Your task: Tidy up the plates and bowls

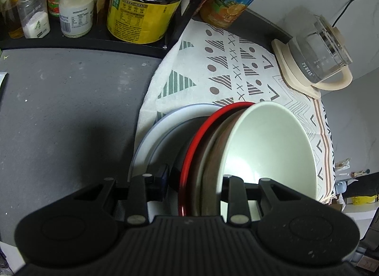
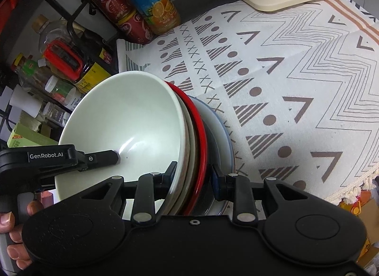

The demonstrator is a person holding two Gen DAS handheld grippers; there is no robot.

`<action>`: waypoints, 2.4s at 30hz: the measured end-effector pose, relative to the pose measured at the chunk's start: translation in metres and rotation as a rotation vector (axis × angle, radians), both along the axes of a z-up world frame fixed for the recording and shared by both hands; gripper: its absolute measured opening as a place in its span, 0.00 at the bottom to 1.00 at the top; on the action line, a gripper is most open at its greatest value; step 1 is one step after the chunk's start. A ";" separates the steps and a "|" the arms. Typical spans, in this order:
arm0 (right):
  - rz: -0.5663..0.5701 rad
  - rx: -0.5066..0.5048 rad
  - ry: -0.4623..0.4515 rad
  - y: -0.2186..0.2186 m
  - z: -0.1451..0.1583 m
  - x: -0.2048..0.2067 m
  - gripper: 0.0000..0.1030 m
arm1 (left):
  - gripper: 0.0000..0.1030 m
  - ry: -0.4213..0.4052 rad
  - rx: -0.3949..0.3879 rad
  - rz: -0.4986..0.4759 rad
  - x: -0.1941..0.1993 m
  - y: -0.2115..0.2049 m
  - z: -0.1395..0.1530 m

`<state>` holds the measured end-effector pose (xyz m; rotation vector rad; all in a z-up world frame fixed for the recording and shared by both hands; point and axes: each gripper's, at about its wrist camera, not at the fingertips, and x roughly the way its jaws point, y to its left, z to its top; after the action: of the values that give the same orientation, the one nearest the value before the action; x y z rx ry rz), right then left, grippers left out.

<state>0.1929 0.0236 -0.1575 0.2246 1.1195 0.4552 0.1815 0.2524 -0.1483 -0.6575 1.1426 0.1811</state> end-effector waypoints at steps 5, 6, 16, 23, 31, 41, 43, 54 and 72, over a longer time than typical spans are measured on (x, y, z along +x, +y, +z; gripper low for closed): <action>-0.003 0.021 -0.001 -0.005 0.002 0.001 0.34 | 0.29 0.028 0.013 -0.016 0.005 -0.004 -0.002; -0.004 0.024 -0.007 -0.005 0.003 0.001 0.35 | 0.33 0.020 0.022 -0.017 0.006 -0.006 0.000; -0.011 0.002 -0.140 -0.022 0.034 -0.007 0.62 | 0.65 -0.067 0.099 -0.046 0.010 -0.013 0.027; -0.078 -0.014 -0.255 -0.051 0.062 -0.034 0.89 | 0.81 -0.173 0.163 -0.039 -0.011 -0.033 0.060; -0.156 -0.030 -0.339 -0.090 0.085 -0.072 1.00 | 0.85 -0.232 0.221 -0.083 -0.050 -0.070 0.094; -0.212 -0.042 -0.382 -0.125 0.101 -0.125 1.00 | 0.86 -0.296 0.262 -0.107 -0.100 -0.099 0.116; -0.215 -0.041 -0.406 -0.128 0.109 -0.138 1.00 | 0.89 -0.314 0.276 -0.115 -0.110 -0.106 0.122; -0.216 -0.072 -0.486 -0.139 0.128 -0.189 1.00 | 1.00 -0.381 0.341 -0.140 -0.158 -0.125 0.149; -0.187 -0.080 -0.583 -0.135 0.145 -0.247 1.00 | 1.00 -0.445 0.394 -0.206 -0.220 -0.144 0.162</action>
<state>-0.0541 -0.1110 -0.0126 0.1123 0.5378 0.2801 -0.0390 0.1086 0.0138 -0.2091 0.7092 0.0738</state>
